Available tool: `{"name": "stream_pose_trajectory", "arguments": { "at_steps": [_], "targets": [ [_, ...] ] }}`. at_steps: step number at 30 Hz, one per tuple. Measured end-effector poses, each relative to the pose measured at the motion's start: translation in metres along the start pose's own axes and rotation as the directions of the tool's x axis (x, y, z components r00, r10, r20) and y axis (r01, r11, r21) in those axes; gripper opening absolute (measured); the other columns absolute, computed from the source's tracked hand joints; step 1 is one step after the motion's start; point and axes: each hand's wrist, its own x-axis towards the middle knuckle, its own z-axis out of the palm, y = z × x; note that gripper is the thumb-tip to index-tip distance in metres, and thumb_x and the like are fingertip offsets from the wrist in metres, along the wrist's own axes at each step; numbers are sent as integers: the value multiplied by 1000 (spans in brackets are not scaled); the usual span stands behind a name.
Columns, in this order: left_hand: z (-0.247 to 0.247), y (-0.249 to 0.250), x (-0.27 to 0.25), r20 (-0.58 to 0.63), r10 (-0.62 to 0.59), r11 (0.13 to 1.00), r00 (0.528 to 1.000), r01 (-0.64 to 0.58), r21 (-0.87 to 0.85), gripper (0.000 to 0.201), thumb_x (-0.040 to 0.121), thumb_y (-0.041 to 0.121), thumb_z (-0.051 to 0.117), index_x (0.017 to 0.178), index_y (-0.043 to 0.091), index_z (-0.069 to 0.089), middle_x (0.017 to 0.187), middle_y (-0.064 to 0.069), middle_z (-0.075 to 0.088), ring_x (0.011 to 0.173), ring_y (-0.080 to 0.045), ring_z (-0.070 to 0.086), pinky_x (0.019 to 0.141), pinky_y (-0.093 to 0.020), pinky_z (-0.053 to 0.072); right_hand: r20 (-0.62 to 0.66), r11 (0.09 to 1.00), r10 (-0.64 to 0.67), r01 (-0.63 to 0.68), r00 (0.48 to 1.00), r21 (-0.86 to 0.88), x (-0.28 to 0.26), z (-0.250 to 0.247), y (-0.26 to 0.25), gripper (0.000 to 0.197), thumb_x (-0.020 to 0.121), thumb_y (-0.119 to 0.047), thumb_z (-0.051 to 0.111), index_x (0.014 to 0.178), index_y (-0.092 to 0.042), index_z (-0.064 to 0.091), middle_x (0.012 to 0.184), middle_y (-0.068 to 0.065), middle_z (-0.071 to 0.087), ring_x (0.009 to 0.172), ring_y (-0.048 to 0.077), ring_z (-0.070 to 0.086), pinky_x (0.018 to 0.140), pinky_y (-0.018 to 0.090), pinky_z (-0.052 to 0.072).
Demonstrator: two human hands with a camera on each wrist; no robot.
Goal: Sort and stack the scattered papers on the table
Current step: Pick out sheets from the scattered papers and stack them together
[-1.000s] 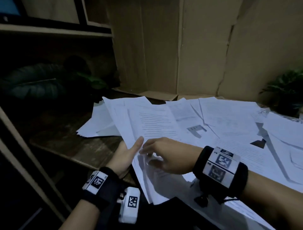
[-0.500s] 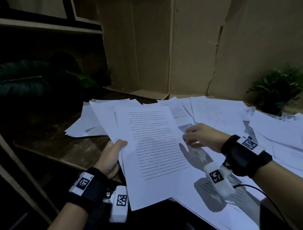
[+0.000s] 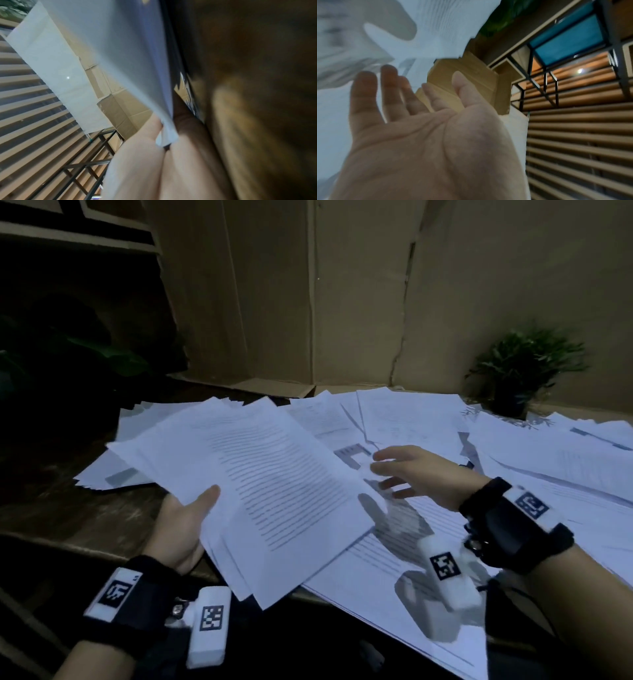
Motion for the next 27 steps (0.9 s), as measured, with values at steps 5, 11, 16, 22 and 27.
{"name": "stream_pose_trajectory", "arguments": {
  "at_steps": [5,11,16,22,27],
  "targets": [
    [-4,-2,5,-30,5,1000,1000,-4,26,36,101,12,49,137,10,52,128,-2,65,114,-19,63,81,-25,58,-118,930,117,-67,986,361,-70,-44,60,63,69,-45,86,112,-3,66,103,14,68,95,26,65,89,39,56],
    [-3,-1,6,22,-3,998,1000,2,57,38,103,11,45,141,11,49,134,-4,62,122,-22,59,89,-29,55,-207,725,177,15,962,689,-113,-43,99,130,3,-43,98,120,4,64,123,24,67,108,30,70,86,38,57],
    [-3,1,2,22,2,996,1000,-4,93,39,102,10,44,141,10,49,134,-3,61,119,-20,60,86,-29,57,-156,641,146,27,977,767,-148,-23,109,99,33,-27,96,121,6,63,117,21,71,107,30,71,87,38,57],
    [-6,3,6,77,-14,985,997,0,174,36,103,11,45,138,11,52,134,-4,62,123,-23,59,93,-38,55,-19,779,166,-119,986,616,-181,-3,109,36,85,-15,63,117,3,63,93,32,70,70,41,68,54,35,59],
    [-1,5,0,56,-20,986,998,10,169,35,103,10,45,137,11,53,132,-2,64,119,-19,62,90,-31,55,-90,840,195,-119,977,530,-182,16,107,19,96,-9,59,113,-3,61,78,25,71,64,37,69,56,36,60]
  ]
}}
